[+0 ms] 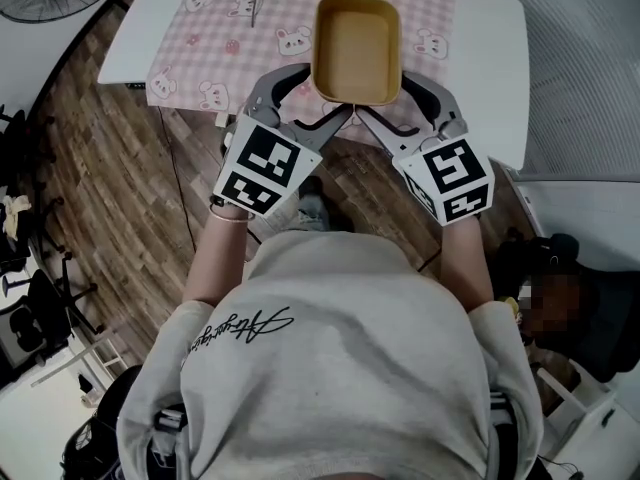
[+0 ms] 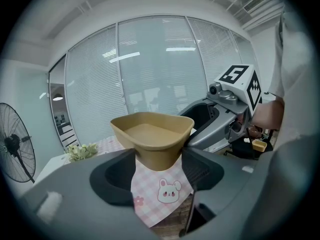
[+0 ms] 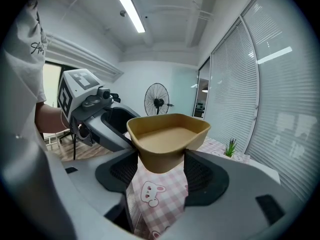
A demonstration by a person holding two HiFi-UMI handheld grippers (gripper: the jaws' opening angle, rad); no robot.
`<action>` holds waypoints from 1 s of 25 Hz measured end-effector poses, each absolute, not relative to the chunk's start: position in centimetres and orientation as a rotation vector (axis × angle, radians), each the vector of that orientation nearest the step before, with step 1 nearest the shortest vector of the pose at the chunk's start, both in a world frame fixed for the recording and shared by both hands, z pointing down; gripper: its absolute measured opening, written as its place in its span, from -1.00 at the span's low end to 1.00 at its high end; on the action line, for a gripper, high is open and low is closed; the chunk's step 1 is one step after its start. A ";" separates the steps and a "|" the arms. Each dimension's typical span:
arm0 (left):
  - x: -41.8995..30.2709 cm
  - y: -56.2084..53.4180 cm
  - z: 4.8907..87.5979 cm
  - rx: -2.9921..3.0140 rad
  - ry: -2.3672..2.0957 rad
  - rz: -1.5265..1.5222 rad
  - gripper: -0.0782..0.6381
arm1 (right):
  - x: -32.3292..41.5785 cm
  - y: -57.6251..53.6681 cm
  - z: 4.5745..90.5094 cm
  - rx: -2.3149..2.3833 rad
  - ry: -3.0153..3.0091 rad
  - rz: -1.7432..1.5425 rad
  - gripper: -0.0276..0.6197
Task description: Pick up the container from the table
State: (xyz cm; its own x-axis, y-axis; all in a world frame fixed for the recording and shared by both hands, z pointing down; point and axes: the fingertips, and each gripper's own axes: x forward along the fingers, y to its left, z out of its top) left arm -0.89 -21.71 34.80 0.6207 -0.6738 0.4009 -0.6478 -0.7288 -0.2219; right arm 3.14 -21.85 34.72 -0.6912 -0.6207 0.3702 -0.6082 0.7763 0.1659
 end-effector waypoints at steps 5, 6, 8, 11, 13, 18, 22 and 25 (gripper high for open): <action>-0.8 -20.7 34.5 -2.775 1.155 -0.714 0.01 | 3.2 -20.9 34.4 0.917 -2.576 -0.046 -0.02; -0.8 -20.5 34.5 -2.772 1.159 -0.714 0.01 | 3.2 -20.7 34.4 0.916 -2.580 -0.045 -0.02; -0.7 -19.9 34.5 -2.765 1.166 -0.714 0.01 | 3.3 -20.2 34.4 0.912 -2.589 -0.043 -0.01; -0.5 -19.4 34.5 -2.763 1.176 -0.708 0.01 | 3.5 -19.6 34.4 0.907 -2.597 -0.045 -0.01; -0.5 -19.3 34.5 -2.763 1.181 -0.707 0.01 | 3.6 -19.6 34.4 0.905 -2.599 -0.047 -0.01; -0.5 -19.4 34.4 -2.770 1.186 -0.698 0.01 | 3.5 -19.7 34.2 0.907 -2.598 -0.051 -0.02; -0.6 -19.4 34.3 -2.765 1.187 -0.691 0.01 | 3.5 -19.6 34.2 0.910 -2.604 -0.052 -0.02; -0.7 -19.2 34.2 -2.763 1.192 -0.689 0.01 | 3.3 -19.5 34.1 0.906 -2.613 -0.047 -0.02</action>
State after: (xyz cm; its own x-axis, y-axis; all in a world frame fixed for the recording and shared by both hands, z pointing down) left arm -0.70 -19.24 34.22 0.6027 -0.7027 0.3782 -0.6783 -0.7007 -0.2211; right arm 3.34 -19.51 34.13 -0.7231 -0.6038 0.3355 -0.5913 0.7922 0.1511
